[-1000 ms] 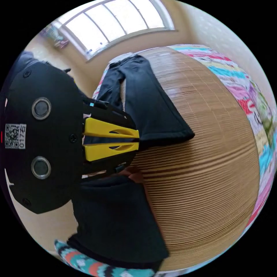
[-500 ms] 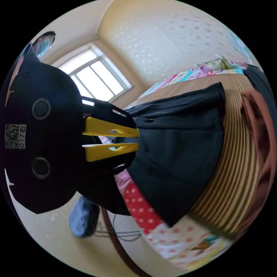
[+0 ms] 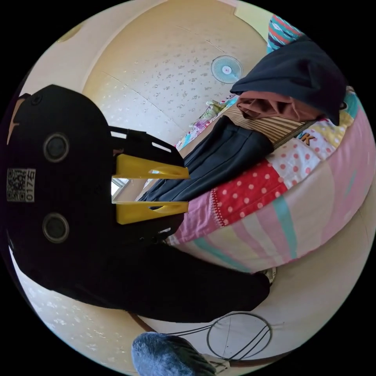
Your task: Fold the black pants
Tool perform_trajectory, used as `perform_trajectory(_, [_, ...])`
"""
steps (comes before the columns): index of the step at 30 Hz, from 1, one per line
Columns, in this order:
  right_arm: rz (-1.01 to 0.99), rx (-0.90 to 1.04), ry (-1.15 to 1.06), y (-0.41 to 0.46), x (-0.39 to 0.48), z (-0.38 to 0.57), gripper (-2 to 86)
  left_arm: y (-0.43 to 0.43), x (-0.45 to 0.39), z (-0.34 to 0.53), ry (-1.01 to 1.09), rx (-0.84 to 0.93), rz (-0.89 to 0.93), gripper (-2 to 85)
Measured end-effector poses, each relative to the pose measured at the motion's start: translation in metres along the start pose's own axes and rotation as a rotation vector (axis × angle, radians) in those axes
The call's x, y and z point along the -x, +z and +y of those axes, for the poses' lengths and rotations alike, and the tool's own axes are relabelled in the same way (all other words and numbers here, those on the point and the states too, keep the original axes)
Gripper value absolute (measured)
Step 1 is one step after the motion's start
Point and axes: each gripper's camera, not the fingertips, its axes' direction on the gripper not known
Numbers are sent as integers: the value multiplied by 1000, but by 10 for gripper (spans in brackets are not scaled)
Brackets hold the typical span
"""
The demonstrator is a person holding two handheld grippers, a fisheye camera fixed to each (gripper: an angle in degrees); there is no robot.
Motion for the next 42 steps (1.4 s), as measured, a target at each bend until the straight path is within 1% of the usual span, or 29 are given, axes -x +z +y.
perform_trajectory(5, [-23,32,-39,22,13,18,91,-12,-6,-26,-42,-59,12,135])
perform_trajectory(7, [-30,43,-52,34,16,27,92,-15,-8,-30,-46,-103,60,135])
perform_trajectory(9, [-37,44,-55,43,15,32,93,-10,-9,-32,-47,-91,123,133])
perform_trajectory(12, [-31,44,-46,57,8,40,96,-8,-7,-27,-116,-106,146,104])
perform_trajectory(14, [37,28,-22,61,5,44,100,-13,-7,-23,-129,-107,147,86])
perform_trajectory(16, [156,-48,-17,57,4,48,104,-22,-10,-19,-71,-77,129,53])
perform_trajectory(17, [170,-69,-26,56,4,49,102,-25,-11,-18,-51,-68,117,52])
perform_trajectory(19, [168,-133,-95,53,8,48,92,-36,-17,-13,51,-43,176,47])
perform_trajectory(22, [214,-173,-162,57,15,44,81,-51,-31,-1,157,-16,213,46])
perform_trajectory(26, [268,-151,-183,71,17,32,51,-65,-54,15,248,-3,237,46])
perform_trajectory(29, [288,-102,-229,86,22,26,23,-73,-82,25,322,10,226,45])
perform_trajectory(32, [304,-94,-348,97,46,35,14,-83,-127,35,416,0,157,44])
perform_trajectory(34, [306,-81,-478,113,84,44,10,-90,-186,44,572,-17,79,42])
perform_trajectory(35, [315,-75,-517,119,96,46,10,-90,-202,46,608,-23,60,42])
perform_trajectory(37, [369,-46,-661,153,149,47,9,-84,-267,43,718,-40,19,43])
perform_trajectory(38, [378,-37,-690,164,162,46,9,-81,-283,41,740,-43,16,43])
perform_trajectory(40, [400,-12,-786,216,216,40,14,-58,-344,27,805,-53,2,49])
perform_trajectory(42, [422,-15,-826,256,247,35,22,-35,-379,14,795,-72,-21,62])
